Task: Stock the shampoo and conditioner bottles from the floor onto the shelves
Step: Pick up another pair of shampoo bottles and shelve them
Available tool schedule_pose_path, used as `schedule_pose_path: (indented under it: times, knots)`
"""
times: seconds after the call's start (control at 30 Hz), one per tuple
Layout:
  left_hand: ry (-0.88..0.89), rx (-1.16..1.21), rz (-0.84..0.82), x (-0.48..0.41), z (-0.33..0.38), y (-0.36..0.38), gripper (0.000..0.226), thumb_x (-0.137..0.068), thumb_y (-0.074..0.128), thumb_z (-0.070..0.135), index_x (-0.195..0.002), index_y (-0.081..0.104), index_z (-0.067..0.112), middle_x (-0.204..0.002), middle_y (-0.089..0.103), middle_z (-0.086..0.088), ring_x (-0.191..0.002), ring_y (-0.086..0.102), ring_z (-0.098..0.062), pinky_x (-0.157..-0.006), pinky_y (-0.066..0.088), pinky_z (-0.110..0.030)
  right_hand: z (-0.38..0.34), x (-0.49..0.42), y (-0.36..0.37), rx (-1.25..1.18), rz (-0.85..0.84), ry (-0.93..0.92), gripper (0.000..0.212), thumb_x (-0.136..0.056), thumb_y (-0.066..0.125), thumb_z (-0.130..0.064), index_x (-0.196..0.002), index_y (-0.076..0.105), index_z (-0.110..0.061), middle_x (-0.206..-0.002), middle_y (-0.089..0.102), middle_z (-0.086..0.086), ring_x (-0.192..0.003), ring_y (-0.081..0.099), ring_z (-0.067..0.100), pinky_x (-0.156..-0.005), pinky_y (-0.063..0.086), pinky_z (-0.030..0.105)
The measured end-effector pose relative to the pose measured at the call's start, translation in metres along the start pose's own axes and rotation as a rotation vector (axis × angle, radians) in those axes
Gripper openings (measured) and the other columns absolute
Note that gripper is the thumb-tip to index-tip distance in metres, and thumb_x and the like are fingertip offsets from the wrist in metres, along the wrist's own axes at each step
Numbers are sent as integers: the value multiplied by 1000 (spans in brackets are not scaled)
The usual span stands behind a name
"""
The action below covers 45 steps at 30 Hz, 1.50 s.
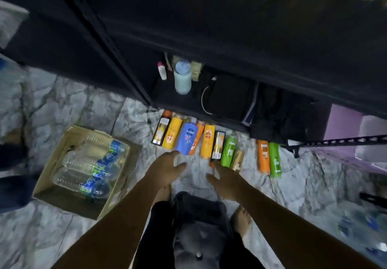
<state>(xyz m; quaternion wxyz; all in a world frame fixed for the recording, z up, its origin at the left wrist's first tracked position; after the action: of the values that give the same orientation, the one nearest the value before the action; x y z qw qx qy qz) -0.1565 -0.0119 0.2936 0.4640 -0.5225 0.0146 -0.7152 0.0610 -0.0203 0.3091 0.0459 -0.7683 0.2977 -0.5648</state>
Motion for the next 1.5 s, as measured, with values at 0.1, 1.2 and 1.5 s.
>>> schedule_pose_path:
  times: [0.1, 1.2, 1.5]
  knots:
    - [-13, -6, -8, -84, -41, 28, 66, -99, 61, 45, -156, 41, 17, -155, 48, -9, -140, 47, -26, -109, 38, -33, 16, -93, 17, -45, 9, 0, 65, -103, 44, -52, -159, 25, -26, -160, 38, 5, -128, 57, 24, -96, 48, 31]
    - [224, 438, 139, -186, -97, 103, 68, -73, 91, 37, -126, 49, 29, -112, 66, 10, -91, 69, -8, -74, 60, -41, 14, -292, 59, -1011, 146, 30, 68, -67, 94, -39, -122, 59, -19, -109, 74, 1, -89, 76, 20, -66, 64, 43]
    - [234, 539, -95, 35, 8, 46, 75, -75, 92, 28, -127, 41, 48, -117, 67, 19, -99, 67, 7, -76, 52, -14, -22, -24, -10, -1049, 247, -74, 70, -65, 94, -39, -123, 61, -19, -108, 75, 1, -93, 76, 20, -77, 63, 46]
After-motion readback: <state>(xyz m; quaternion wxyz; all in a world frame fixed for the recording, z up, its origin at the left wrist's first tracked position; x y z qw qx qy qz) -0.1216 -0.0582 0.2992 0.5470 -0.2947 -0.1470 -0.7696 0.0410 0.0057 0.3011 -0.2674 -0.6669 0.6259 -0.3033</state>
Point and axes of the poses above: each hand's wrist, its own x-axis away from the middle knuckle, its own y-axis out of the palm, z = x × y, the point moved 7 cm from there along -x, towards the middle knuckle
